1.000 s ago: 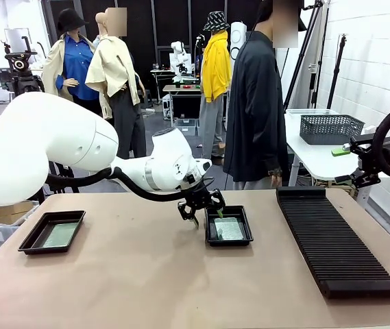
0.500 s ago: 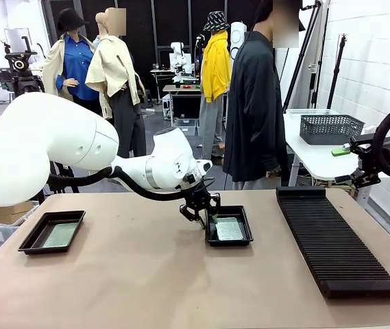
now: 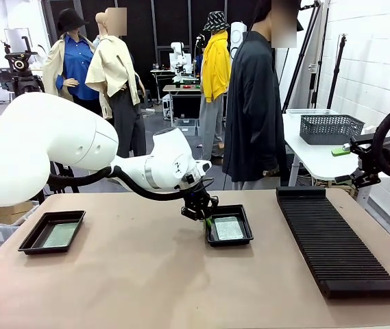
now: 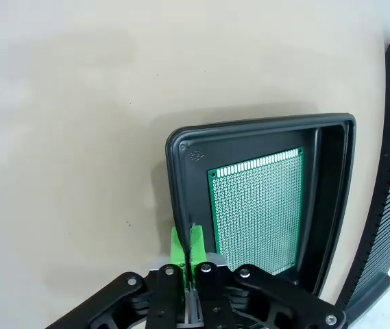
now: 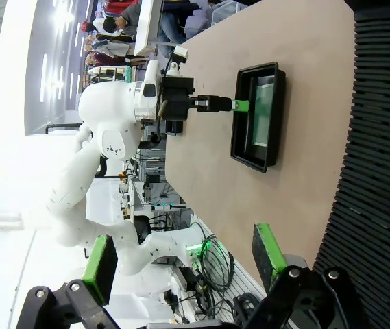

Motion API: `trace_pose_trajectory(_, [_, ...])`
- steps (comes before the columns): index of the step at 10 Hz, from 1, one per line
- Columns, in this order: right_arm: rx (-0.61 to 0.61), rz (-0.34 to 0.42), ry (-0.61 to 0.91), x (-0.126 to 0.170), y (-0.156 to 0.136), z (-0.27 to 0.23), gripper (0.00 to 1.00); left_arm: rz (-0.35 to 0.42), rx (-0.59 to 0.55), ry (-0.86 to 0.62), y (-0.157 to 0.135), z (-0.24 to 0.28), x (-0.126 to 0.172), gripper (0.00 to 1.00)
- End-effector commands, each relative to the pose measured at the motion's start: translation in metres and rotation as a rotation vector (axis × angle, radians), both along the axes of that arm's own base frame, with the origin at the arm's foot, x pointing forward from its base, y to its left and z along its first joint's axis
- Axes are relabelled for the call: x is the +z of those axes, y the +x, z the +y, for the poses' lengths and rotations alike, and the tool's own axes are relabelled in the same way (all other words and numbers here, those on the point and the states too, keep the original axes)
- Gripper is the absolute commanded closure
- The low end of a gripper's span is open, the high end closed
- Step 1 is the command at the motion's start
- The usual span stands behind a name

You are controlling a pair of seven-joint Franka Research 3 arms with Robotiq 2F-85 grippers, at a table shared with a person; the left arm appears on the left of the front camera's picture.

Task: Inspect and transfer BCBs to ESD trays.
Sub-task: Pick up the ESD tray and place it on the left side of the table.

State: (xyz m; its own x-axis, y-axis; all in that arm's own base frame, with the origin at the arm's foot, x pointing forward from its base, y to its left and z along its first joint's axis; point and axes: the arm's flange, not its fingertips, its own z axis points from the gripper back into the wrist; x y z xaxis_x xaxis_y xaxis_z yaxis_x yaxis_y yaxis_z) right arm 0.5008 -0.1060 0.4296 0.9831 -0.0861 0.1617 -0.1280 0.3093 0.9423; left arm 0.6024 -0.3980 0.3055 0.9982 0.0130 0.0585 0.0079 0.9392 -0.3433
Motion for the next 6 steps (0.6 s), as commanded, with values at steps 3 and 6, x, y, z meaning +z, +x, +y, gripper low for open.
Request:
trace_pose_trajectory(3, [-0.002, 0.002, -0.009, 0.0007, -0.0005, 0.0004, 0.0, 0.0, 0.0, 0.0, 0.0, 0.0, 0.0, 1.0])
trace_pose_trajectory(6, [-0.002, 0.002, -0.009, 0.0007, -0.0005, 0.0004, 0.0, 0.0, 0.0, 0.0, 0.0, 0.0, 0.0, 1.0])
